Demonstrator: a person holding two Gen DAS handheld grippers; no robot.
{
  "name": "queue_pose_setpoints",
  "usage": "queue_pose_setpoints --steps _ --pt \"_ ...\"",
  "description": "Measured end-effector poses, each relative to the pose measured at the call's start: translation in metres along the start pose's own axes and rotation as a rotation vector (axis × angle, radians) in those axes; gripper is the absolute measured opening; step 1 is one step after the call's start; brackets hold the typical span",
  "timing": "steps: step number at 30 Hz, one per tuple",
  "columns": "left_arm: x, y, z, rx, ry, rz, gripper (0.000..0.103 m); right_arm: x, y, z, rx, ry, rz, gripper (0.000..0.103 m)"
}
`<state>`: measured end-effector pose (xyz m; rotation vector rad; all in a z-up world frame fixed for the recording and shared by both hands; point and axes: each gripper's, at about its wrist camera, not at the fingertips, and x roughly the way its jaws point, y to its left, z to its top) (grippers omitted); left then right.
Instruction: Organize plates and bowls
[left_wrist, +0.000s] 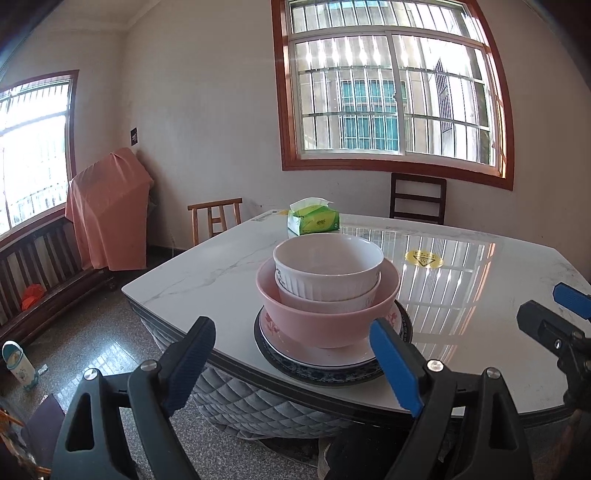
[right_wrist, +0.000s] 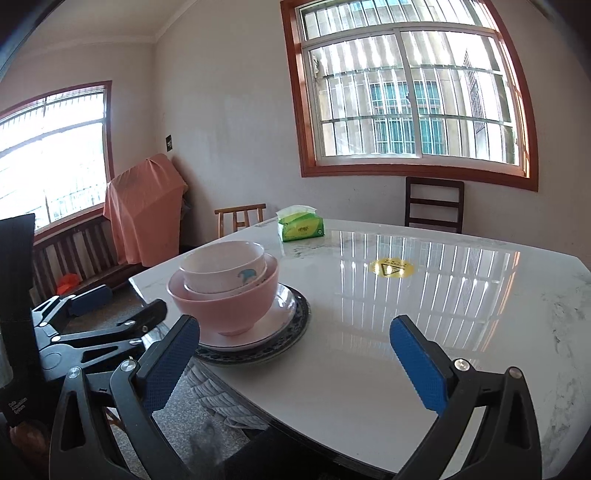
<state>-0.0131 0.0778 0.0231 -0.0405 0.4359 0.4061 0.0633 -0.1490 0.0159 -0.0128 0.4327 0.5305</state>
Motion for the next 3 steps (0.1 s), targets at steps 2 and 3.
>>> queue_pose_setpoints --steps 2,3 --pt "0.002 0.002 0.002 -0.007 0.013 -0.013 0.088 0.015 -0.040 0.003 0.034 0.083 -0.075 0.102" --pt "0.002 0.002 0.003 -0.007 0.019 -0.016 0.088 0.023 -0.063 0.002 0.048 0.128 -0.117 0.103"
